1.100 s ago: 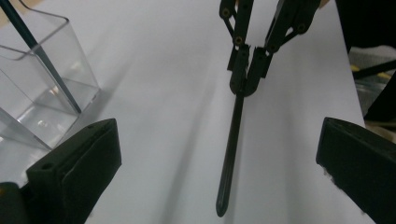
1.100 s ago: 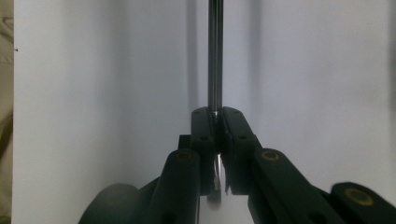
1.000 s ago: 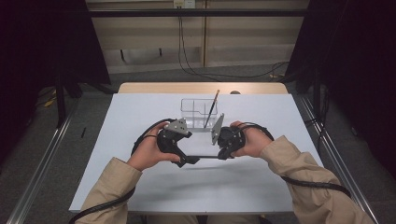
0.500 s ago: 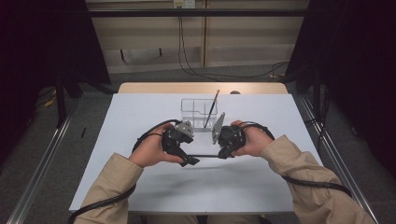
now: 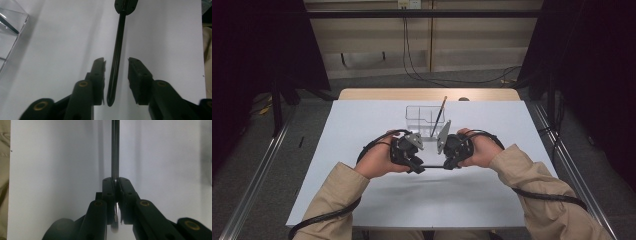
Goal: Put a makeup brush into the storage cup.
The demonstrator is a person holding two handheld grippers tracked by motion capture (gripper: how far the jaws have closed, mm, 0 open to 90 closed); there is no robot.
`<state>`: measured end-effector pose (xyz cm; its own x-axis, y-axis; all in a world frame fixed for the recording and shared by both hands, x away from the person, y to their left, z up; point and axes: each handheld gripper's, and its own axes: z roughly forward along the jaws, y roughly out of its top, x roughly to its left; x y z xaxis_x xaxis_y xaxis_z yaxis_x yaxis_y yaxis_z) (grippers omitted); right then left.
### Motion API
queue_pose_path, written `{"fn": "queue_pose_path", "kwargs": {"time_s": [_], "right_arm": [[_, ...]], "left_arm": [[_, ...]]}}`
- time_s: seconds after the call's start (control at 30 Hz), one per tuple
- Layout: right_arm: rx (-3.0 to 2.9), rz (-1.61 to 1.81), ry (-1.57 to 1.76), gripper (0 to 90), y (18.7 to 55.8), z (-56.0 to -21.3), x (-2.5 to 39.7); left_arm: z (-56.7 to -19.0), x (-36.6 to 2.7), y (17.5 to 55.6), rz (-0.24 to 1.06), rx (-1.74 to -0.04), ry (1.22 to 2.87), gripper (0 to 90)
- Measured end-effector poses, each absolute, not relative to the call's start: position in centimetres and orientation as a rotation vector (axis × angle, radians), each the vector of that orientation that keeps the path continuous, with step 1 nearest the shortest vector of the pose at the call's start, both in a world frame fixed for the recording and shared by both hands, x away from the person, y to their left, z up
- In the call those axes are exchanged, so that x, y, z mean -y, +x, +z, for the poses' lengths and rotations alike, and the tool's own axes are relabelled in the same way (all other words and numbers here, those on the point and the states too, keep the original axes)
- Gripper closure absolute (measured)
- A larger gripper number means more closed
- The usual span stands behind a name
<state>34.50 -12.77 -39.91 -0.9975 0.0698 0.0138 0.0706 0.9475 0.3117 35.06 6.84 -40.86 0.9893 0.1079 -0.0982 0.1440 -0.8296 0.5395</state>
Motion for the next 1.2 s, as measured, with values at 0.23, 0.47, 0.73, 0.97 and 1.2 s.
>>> {"fn": "queue_pose_path", "kwargs": {"time_s": [0.23,0.47,0.73,0.97,1.2], "right_arm": [[3.098,-0.503,-0.103,84.2,34.4,-39.9,12.6],[3.104,-0.497,-0.069,84.2,34.4,-39.8,12.6],[3.102,-0.494,-0.057,84.1,34.3,-39.7,12.7],[3.104,-0.48,-0.034,84.1,34.3,-39.3,12.6],[3.104,-0.476,-0.019,84.1,34.3,-39.1,12.6]], "left_arm": [[-41.0,-6.4,35.1,-0.095,-0.167,2.566,77.9],[-41.4,-6.1,35.2,-0.115,-0.148,2.587,81.6],[-41.5,-5.9,35.1,-0.125,-0.134,2.602,82.9],[-41.7,-5.7,35.2,-0.149,-0.112,2.613,83.4],[-41.9,-5.5,35.2,-0.158,-0.105,2.62,83.6]]}}
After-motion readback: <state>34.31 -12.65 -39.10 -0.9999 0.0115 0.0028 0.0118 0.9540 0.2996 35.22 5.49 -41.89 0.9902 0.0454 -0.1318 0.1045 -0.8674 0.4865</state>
